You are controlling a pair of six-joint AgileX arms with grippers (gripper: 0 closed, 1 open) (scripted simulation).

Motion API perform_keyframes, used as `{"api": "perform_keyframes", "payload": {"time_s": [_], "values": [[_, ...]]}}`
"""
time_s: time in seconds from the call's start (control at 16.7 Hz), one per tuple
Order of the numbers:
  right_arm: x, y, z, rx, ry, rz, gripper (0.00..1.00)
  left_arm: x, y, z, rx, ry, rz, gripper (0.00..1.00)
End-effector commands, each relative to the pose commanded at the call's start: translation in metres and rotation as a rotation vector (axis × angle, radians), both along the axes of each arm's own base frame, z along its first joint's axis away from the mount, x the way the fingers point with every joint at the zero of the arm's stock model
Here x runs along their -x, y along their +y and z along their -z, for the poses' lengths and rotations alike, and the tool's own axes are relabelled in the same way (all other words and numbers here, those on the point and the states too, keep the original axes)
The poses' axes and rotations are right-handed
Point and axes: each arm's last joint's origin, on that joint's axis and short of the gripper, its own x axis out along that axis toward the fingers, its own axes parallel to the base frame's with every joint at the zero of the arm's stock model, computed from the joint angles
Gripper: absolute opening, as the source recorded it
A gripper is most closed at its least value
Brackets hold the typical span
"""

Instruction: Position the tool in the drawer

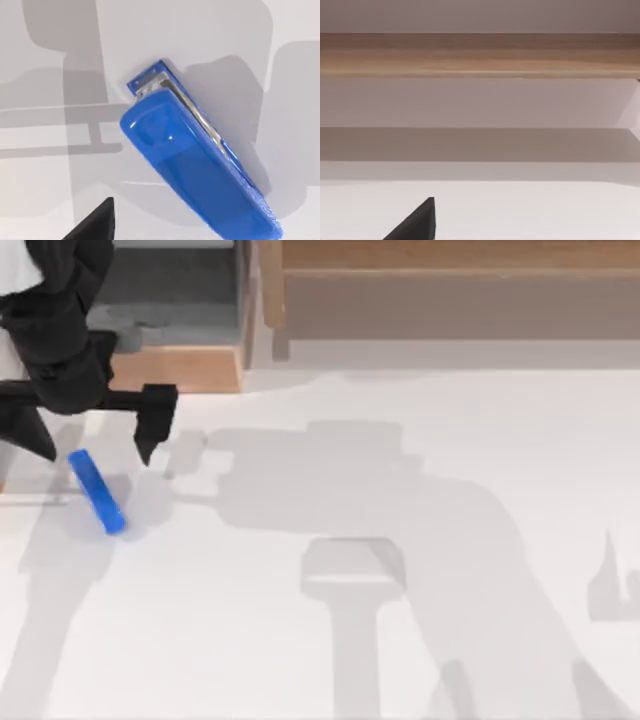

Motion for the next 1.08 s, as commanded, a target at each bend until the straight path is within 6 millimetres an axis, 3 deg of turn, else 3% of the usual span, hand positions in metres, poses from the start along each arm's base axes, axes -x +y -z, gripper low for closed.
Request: {"api": "perform_keyframes", "payload": {"time_s": [0.42, 0.72, 1.08], "values": [[0.0, 0.0, 0.0, 0.0, 0.0, 0.0, 1.0, -0.002, 0.001, 0.062, -0.001, -0.004, -0.004, 1.0], [0.0, 0.0, 0.0, 0.0, 0.0, 0.0, 1.0, -0.002, 0.001, 0.069, -0.001, 0.001, -0.004, 1.0], [0.0, 0.0, 0.0, 0.0, 0.0, 0.0, 1.0, -0.002, 0.001, 0.069, -0.001, 0.001, -0.004, 0.55]]}}
